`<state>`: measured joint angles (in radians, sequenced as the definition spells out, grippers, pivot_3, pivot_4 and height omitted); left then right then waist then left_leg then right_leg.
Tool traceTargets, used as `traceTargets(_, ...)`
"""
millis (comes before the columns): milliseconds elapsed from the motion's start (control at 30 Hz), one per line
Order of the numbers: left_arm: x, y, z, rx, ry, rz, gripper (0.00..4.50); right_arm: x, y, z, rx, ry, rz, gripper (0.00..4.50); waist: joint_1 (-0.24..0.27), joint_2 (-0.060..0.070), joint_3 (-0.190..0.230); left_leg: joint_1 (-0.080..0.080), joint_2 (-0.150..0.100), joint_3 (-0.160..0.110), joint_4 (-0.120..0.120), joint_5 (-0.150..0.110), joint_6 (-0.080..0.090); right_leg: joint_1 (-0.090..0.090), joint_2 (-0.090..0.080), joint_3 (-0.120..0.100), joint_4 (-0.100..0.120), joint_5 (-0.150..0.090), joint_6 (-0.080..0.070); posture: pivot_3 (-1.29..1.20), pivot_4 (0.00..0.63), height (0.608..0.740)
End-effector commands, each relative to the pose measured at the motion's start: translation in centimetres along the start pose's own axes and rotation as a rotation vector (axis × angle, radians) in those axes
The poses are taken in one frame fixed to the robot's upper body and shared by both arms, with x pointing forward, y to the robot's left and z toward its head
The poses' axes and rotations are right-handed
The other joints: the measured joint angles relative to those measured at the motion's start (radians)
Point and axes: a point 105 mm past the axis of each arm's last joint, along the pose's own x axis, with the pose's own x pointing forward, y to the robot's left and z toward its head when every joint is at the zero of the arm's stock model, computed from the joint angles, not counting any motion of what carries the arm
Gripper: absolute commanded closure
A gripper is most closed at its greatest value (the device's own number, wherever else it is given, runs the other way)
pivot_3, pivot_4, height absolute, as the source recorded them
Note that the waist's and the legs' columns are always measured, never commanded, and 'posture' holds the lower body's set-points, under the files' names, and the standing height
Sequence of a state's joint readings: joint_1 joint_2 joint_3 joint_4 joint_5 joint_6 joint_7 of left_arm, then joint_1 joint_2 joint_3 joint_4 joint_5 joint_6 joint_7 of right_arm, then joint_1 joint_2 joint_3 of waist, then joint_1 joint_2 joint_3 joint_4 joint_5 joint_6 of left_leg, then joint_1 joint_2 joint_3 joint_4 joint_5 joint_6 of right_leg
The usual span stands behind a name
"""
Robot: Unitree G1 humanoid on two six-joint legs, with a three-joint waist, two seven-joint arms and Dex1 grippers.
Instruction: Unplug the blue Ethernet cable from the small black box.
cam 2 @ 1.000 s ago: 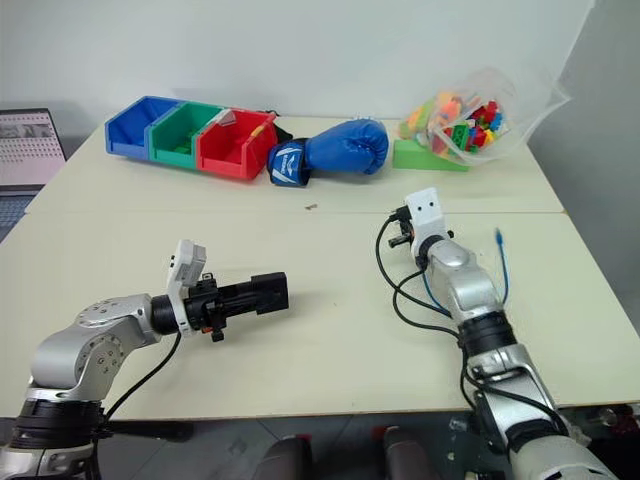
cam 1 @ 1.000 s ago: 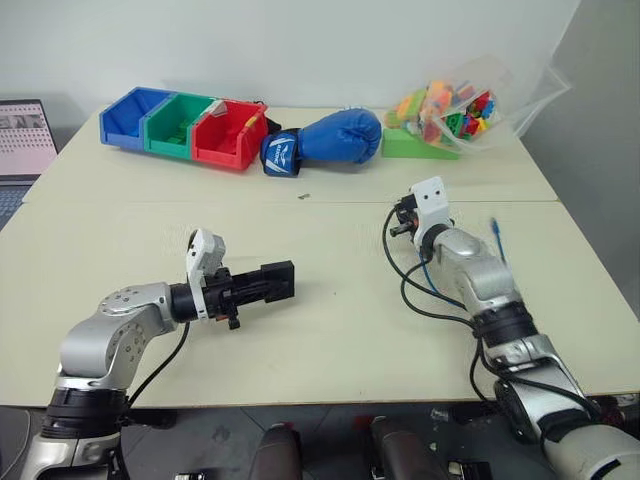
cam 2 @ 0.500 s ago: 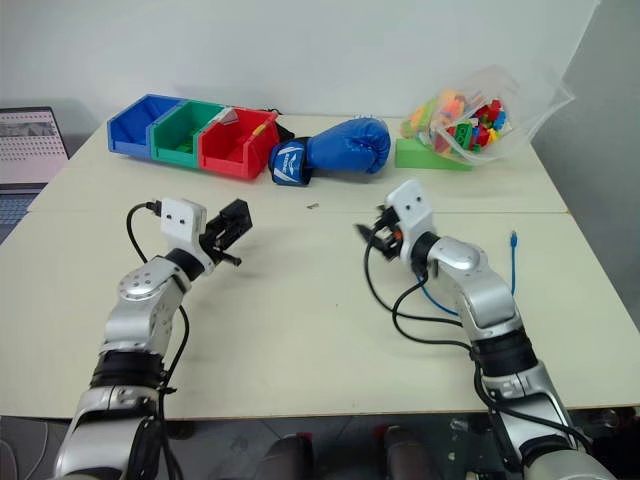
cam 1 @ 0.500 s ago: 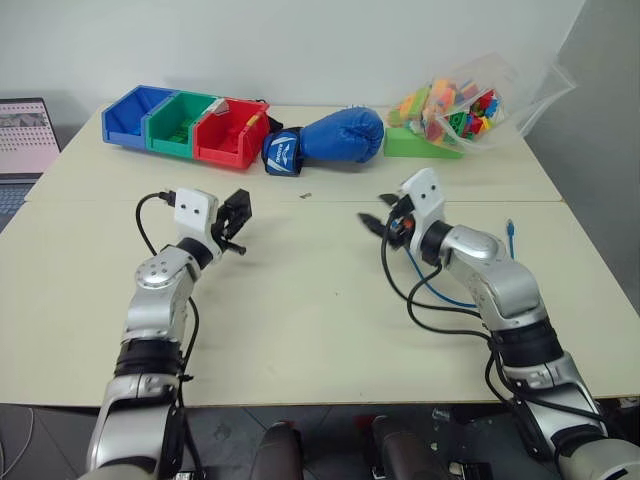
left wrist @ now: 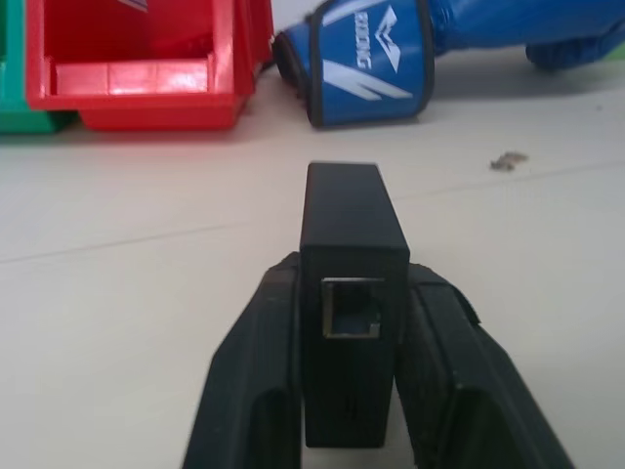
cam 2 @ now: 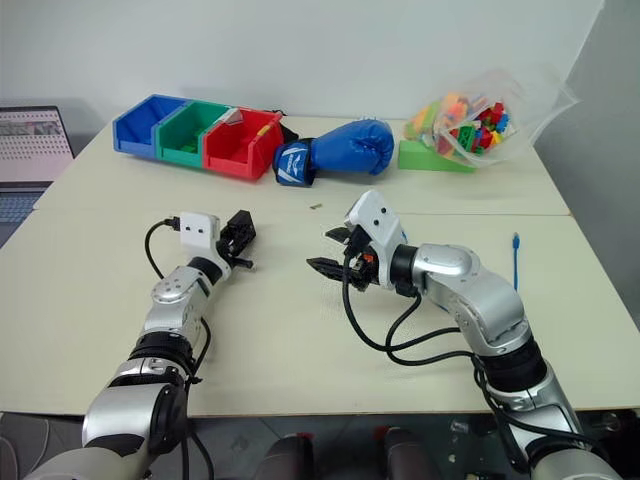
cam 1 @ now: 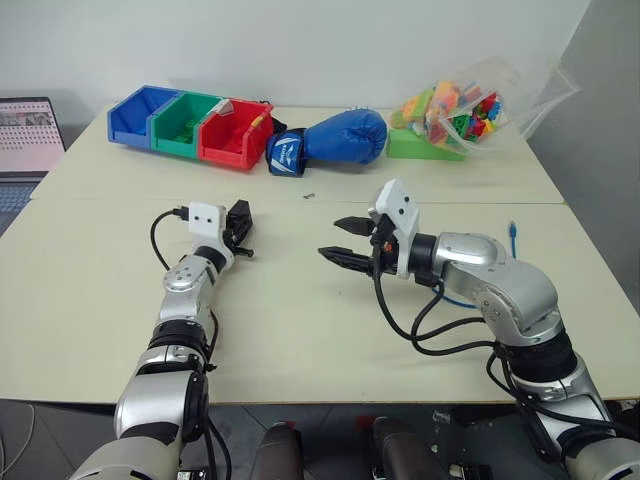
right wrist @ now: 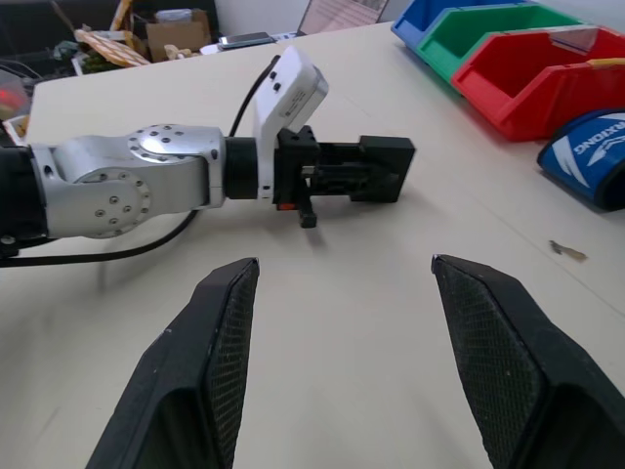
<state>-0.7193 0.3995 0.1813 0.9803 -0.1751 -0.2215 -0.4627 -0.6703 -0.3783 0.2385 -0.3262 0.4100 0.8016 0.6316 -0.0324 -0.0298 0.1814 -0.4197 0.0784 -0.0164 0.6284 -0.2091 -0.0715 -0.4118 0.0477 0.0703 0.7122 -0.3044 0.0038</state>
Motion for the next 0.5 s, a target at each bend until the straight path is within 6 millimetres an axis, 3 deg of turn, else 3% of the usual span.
traceTargets(33, -0.6, 0.2, 0.1, -0.001, -0.017, -0.035, 2.24, 0.0, 0.1, 0.8, -0.047, -0.016, -0.004, 1.49, 0.000, 0.000, 0.000, 0.000, 0.000, 0.000, 0.000, 0.000, 0.000, 0.000, 0.000, 0.000, 0.000, 0.000, 0.000, 0.00, 0.150, 0.740)
traceTargets(200, -1.7, 0.2, -0.3, 0.013, -0.017, -0.059, 1.12, 0.0, 0.1, 0.3, -0.056, 0.000, -0.014, 1.49, -0.002, 0.000, 0.000, 0.000, 0.000, 0.000, 0.000, 0.000, 0.000, 0.000, 0.000, 0.001, 0.000, 0.000, 0.000, 0.00, 0.150, 0.740)
traceTargets(300, -3.6, 0.7, -0.2, 0.021, 0.000, -0.057, 0.58, -0.2, 0.1, -0.4, -0.047, 0.008, -0.037, 1.49, -0.004, 0.000, 0.000, 0.001, 0.001, 0.000, 0.000, 0.000, 0.000, 0.000, 0.000, 0.001, 0.000, 0.000, 0.000, 0.00, 0.150, 0.740)
traceTargets(500, -8.7, 0.5, 0.8, 0.127, 0.153, -0.163, 0.58, -2.3, -0.6, -2.7, -0.019, 0.019, -0.121, 1.49, -0.020, 0.000, 0.000, 0.002, 0.002, 0.000, -0.001, 0.000, 0.000, 0.001, 0.000, 0.001, 0.000, -0.001, 0.000, 0.00, 0.150, 0.740)
